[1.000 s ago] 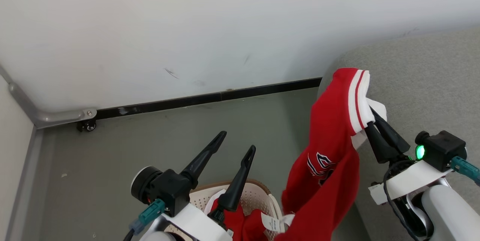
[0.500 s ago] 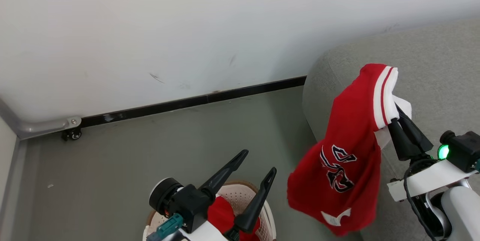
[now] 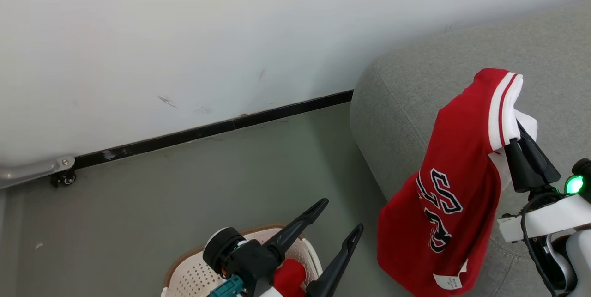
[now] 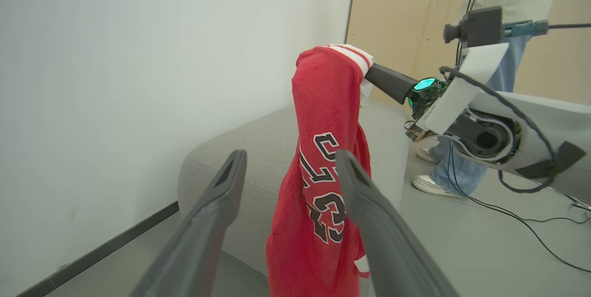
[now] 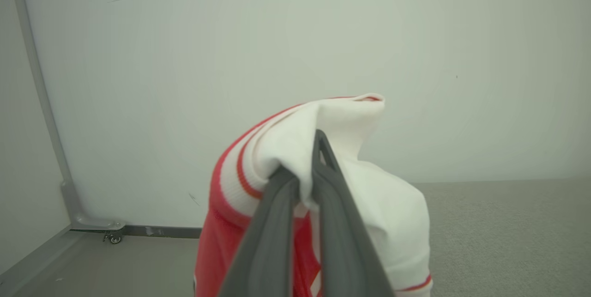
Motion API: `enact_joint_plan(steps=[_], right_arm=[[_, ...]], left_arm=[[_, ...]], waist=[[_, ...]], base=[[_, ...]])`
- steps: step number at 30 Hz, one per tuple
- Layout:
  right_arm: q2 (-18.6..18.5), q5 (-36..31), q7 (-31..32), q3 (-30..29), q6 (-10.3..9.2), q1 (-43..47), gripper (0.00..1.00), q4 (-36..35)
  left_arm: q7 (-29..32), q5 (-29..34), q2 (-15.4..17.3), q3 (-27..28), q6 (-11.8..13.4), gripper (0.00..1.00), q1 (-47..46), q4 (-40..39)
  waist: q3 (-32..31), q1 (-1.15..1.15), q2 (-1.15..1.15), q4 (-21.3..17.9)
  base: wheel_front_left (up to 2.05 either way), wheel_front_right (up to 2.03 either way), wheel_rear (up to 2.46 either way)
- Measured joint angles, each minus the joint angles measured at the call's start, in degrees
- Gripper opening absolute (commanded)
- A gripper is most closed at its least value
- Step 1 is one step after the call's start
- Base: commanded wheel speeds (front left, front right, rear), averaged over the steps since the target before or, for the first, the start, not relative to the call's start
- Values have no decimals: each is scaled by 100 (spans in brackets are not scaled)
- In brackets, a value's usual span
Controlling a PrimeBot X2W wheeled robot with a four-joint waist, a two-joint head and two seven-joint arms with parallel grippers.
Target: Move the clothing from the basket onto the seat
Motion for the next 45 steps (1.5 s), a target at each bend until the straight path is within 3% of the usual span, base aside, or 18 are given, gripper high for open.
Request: enact_joint_plan(steps=[16,33,45], right_arm=[[-136,225,483,-104,0,-435,0,78],[-927,456,1322,-1042,0,-2697,0,857],[-1516,244,1446,-1671,0,-3644,0,1466]], left_arm=[[-5,2,68,-119,0,100,2,-116],[185,114,140,-42,2,100,-253,-304],[305,264,192,38,60,100,-520,-535]], waist=[[219,0,0,-253],[818,0,0,-216],[1407,0,0,-96]], base=[[0,0,0],[0,0,0],[0,0,0]])
